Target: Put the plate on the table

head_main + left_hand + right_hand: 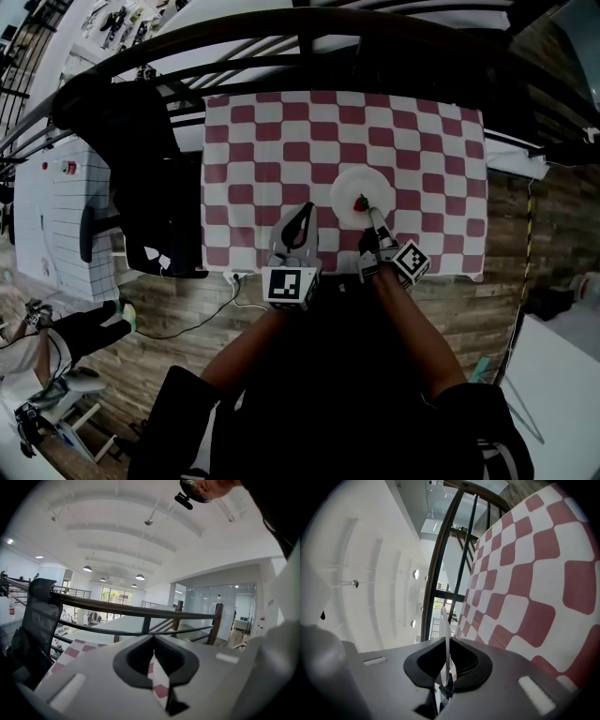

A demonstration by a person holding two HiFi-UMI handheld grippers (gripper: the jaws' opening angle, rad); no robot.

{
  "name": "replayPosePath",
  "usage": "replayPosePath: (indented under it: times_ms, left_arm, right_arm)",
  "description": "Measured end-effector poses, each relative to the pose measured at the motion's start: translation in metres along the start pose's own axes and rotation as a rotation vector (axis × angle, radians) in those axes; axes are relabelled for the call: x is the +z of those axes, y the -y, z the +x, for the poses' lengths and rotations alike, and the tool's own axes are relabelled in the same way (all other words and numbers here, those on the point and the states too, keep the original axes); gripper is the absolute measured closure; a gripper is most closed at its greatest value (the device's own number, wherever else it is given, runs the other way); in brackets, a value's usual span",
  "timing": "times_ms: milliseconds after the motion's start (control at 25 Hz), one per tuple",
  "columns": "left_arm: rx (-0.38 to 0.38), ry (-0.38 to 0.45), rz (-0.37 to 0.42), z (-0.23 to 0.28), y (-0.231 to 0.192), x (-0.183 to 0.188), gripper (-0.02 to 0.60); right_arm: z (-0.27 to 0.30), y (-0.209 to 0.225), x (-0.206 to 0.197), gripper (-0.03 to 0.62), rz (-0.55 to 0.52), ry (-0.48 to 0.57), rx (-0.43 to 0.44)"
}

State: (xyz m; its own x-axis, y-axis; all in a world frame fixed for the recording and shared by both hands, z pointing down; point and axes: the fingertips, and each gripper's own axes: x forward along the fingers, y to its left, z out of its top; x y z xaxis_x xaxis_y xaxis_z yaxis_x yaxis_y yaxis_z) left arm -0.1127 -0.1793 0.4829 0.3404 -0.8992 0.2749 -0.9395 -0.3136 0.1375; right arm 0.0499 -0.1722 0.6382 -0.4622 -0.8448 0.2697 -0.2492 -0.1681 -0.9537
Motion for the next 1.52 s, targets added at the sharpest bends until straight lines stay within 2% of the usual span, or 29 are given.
replayPosePath:
  times_ms: [400, 560, 720, 960, 1160, 1280, 1520]
  left_arm:
    - [0.042, -0.058, -0.004, 0.032, -0.013, -0.014, 0.572]
    - [0.071, -0.073, 0.003, 0.043, -0.017, -0.011, 0.572]
    - [0.079, -0.064, -0.004, 0.050, -0.017, -0.008, 0.572]
    - [0.088, -0.072, -0.009, 0.053, -0.018, -0.013, 0.572]
    - [0.080, -0.079, -0.012, 0.059, -0.015, -0.019, 0.572]
    - [0.055, -0.043, -0.026, 0.062, -0.003, -0.012, 0.572]
    - [0.065, -0.057, -0.033, 0.062, -0.002, -0.017, 0.572]
  right_arm:
    - [0.033, 0.054, 0.013, 0.577, 0.022, -0.039, -0.005]
    - [0.041, 0.074, 0.015, 0.577, 0.075, -0.074, -0.010]
    - [0.038, 0.091, 0.015, 0.577, 0.049, -0.100, -0.065]
    - [0.046, 0.102, -0.001, 0.577, 0.091, -0.139, -0.059]
    - [0.054, 0.106, -0.008, 0.576, 0.076, -0.174, -0.033]
    - [0.053, 0.113, -0.005, 0.572, 0.067, -0.187, -0.053]
    - [0.057, 0.125, -0.009, 0.571, 0.120, -0.212, -0.083]
